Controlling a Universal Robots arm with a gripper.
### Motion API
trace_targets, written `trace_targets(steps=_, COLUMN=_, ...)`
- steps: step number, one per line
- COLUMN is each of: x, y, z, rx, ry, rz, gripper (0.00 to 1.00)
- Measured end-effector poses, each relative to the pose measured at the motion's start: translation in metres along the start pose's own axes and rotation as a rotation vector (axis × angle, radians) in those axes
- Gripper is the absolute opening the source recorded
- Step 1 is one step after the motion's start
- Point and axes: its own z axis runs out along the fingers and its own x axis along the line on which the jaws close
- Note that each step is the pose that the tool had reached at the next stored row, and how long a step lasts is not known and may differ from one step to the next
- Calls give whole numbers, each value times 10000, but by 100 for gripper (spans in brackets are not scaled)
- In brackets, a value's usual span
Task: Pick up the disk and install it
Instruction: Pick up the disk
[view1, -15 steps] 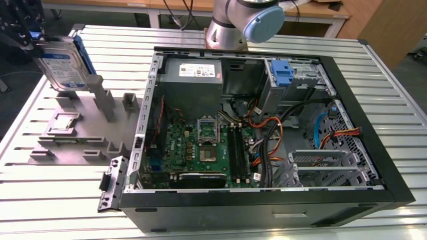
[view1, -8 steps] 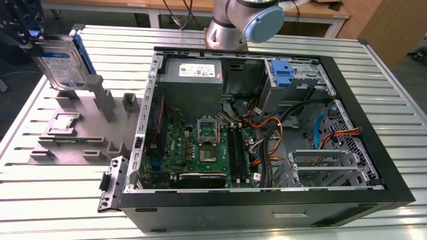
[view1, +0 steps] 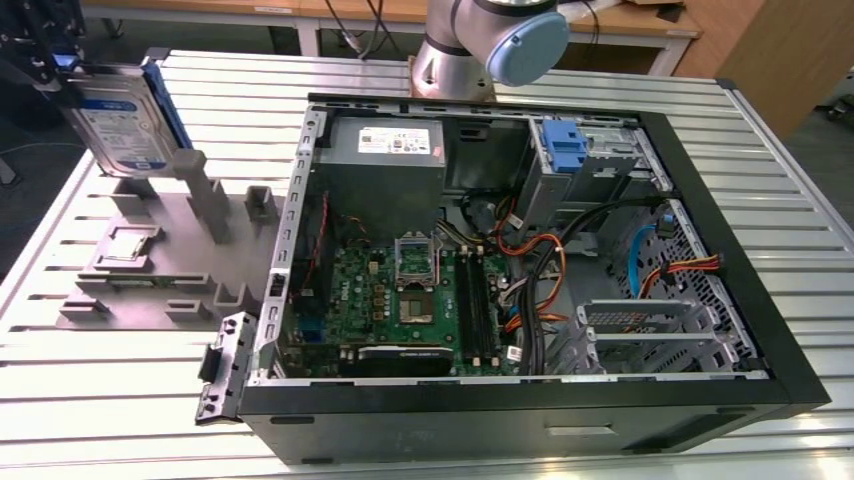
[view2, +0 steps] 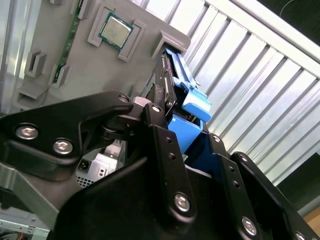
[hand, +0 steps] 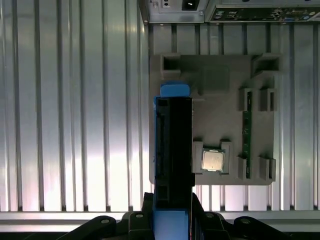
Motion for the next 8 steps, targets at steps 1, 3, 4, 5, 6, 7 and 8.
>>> trace_targets(steps=1, x=0, y=0, z=-9, rx=1, ry=0, rz=0, gripper=37)
trace_targets(steps=3, x=1, y=0, z=-24, rx=0, ry=0, rz=0, gripper=37)
trace_targets(steps=4, x=1, y=0, z=-32, rx=0, ry=0, rz=0, gripper=37)
trace_targets(steps=5, x=1, y=-1, z=-40, rx=0, ry=0, rz=0, gripper=37)
trace_targets(steps=6, x=1, y=-1, z=-48, rx=0, ry=0, rz=0, gripper=37)
trace_targets(steps=7, x=2, y=-1, z=-55, rx=-1, ry=0, rz=0, gripper=37)
trace_targets(steps=8, x=2, y=-1, z=-59, rx=-1, ry=1, rz=0, gripper=37)
